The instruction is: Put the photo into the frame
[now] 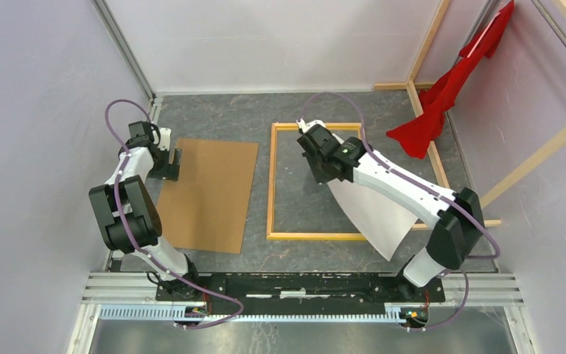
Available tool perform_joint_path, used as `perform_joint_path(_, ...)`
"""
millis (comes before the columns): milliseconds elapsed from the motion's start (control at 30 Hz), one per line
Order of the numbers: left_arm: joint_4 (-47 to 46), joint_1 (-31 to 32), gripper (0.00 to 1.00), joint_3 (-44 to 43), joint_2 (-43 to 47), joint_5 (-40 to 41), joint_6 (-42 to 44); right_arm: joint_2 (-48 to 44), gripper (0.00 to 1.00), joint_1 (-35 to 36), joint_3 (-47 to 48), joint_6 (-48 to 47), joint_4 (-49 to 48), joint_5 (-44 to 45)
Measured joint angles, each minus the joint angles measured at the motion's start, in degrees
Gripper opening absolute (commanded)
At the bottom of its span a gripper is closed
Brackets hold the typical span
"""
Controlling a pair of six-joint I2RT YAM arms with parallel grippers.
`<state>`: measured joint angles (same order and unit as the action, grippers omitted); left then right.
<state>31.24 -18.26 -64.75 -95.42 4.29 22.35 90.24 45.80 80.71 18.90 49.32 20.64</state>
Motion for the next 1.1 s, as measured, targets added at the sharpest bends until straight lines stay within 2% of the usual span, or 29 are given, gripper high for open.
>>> perform_joint_path(133, -0.15, 0.0, 1.0, 0.63, 0.33, 0.02, 0.0, 4.04, 0.0, -0.31, 1.81, 4.57, -1.86, -4.35)
perform_joint_path(233, -0.44, 0.0, 1.0, 1.09, 0.48, 0.04, 0.0, 3.54, 0.0, -1.49, 0.2, 8.22, -6.4, -10.01)
perform_joint_path(400, -0.85, 0.0, 1.0, 1.42, 0.55, 0.04, 0.02, -6.05, 0.0, -9.03, -18.32, 19.06, -25.09, -23.3)
perform_joint_path(433, -1.01, 0.0, 1.0, 1.42, 0.55, 0.04, 0.02, -7.26, 0.0, -10.73, -20.65, 21.24, -24.87, -23.98)
perform_joint_path(667, -1.33, 0.0, 1.0, 1.42, 0.66, 0.02, 0.02, -4.44, 0.0, -10.62, -16.48, 30.86, -23.17, -19.71)
perform_joint_path(867, -1.44, 0.0, 1.0, 1.86, 0.81, 0.04, 0.02, -4.74, 0.0, -8.55, -15.63, 41.72, -23.1, -10.99)
perform_joint_path(1100, -1.4, 0.0, 1.0, 2.69, 0.83, 0.04, 0.02, 1.16, 0.0, -4.15, -7.17, 51.87, -22.23, -1.77)
